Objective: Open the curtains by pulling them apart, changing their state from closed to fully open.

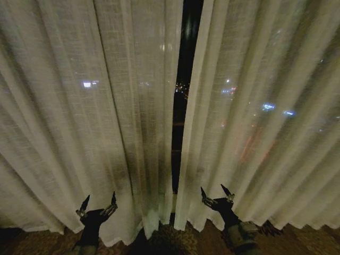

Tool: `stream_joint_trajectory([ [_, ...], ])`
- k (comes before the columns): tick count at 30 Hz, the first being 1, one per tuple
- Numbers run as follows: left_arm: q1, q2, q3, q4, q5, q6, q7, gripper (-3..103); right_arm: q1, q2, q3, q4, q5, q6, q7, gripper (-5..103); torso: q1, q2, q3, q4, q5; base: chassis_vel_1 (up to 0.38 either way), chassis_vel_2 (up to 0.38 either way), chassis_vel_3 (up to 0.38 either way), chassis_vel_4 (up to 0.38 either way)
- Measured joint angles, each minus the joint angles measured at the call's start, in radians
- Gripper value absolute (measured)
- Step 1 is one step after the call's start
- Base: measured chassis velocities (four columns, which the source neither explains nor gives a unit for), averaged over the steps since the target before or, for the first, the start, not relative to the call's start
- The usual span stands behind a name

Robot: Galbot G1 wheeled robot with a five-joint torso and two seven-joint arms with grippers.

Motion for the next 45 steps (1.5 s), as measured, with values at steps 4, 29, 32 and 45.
stream_joint_trajectory([
  [4,-0.003,0.003,-0.002,0.001,0.001,0.001,0.0,100,0.002,-0.003,-0.003,-0.014,-0.009,-0.019,-0.024,100,0.0,0.0,0.0,-0.0002,0.0002,0.0,0.0,0.0,0.0],
  [29,-0.008,-0.018,-0.017,0.01,0.003,0.004,-0.002,100,0.023,-0.046,-0.043,-0.039,0.016,-0.023,-0.039,100,0.001,-0.001,0.0,-0.0001,0.0003,-0.063,0.063,0.057,-0.058],
  [32,-0.006,-0.017,-0.018,0.005,0.002,0.009,-0.005,100,0.033,-0.057,-0.056,-0.036,0.055,-0.041,-0.032,100,0.001,-0.001,0.001,-0.0001,0.0003,-0.086,0.099,0.116,-0.136],
  [45,-0.014,0.009,-0.016,0.003,0.016,0.033,-0.013,100,0.115,-0.134,-0.179,-0.036,0.194,-0.188,0.098,100,0.0,0.0,0.0,-0.0001,0.0001,-0.008,0.011,0.008,-0.009],
])
